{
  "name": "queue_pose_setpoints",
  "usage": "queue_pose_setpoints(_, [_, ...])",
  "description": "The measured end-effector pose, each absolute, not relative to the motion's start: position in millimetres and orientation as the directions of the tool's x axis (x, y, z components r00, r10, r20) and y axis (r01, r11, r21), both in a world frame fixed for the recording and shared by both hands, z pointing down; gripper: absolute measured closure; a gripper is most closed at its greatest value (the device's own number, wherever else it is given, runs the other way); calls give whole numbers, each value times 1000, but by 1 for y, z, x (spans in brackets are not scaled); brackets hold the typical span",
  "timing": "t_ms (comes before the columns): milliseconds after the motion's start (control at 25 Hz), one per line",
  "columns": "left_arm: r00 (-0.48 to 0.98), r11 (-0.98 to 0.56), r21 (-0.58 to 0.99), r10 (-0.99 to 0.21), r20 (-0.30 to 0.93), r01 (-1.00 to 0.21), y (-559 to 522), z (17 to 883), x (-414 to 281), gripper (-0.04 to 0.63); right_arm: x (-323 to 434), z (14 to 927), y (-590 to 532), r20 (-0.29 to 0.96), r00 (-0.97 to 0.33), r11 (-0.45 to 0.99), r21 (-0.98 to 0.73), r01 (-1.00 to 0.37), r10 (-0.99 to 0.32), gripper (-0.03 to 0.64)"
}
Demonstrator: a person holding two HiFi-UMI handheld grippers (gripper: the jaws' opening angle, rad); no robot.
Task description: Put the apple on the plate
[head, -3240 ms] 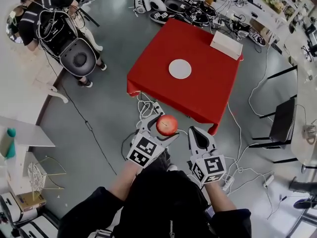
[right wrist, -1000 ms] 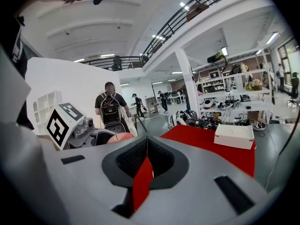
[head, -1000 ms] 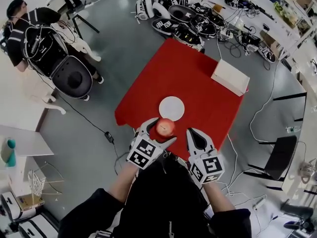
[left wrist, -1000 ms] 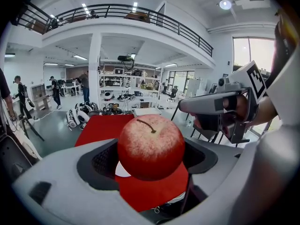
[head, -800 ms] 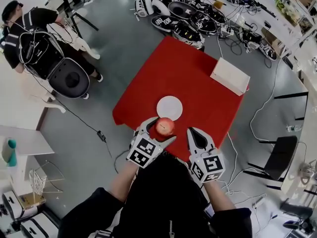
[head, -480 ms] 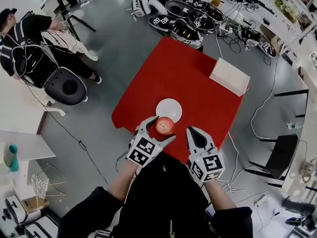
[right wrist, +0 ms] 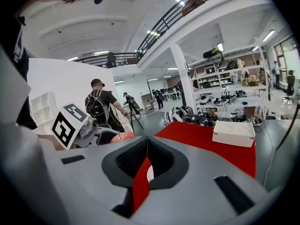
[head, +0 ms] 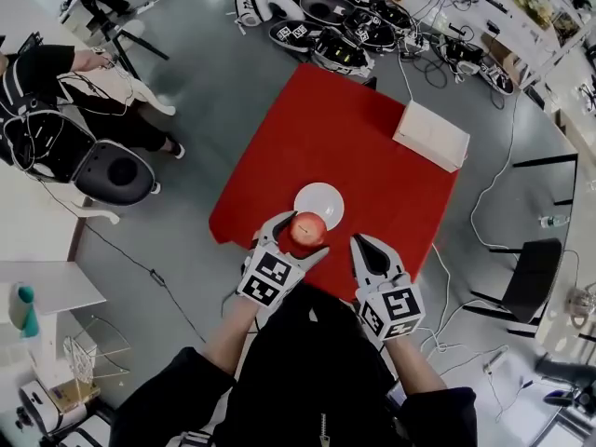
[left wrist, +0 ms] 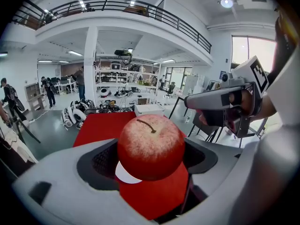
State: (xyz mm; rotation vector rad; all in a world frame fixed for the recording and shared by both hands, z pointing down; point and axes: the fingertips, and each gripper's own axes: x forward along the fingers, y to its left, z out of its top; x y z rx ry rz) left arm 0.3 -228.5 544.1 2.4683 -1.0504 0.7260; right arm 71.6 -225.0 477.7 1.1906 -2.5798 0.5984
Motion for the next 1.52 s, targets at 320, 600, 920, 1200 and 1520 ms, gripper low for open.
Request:
queue_pose_setpoints(320, [583, -670, 94, -558, 590, -736, -251, 586, -11, 187, 71, 484, -222, 396, -595, 539, -254, -803, -700, 606])
queue_pose_setpoints(600, [596, -686, 98, -541, 593, -721, -272, 626, -4, 187, 88, 492, -221, 432, -511, 460, -225, -859, -743, 605])
queue_pose_setpoints(920, [604, -736, 71, -492, 627, -674, -294, 678, 8, 187, 99, 510, -220, 486, -450, 400, -210, -892, -749, 606])
queue_pose_setpoints(1200, [605, -773, 37, -463, 648, -633, -309, 720, 10, 187, 99, 523, -217, 518, -421, 361, -218, -907, -745, 604])
queue_pose_setpoints(1520, [608, -777, 54, -444, 658, -627, -314, 750, 18, 187, 115, 533, -212, 537, -379, 309, -220, -925, -754, 604])
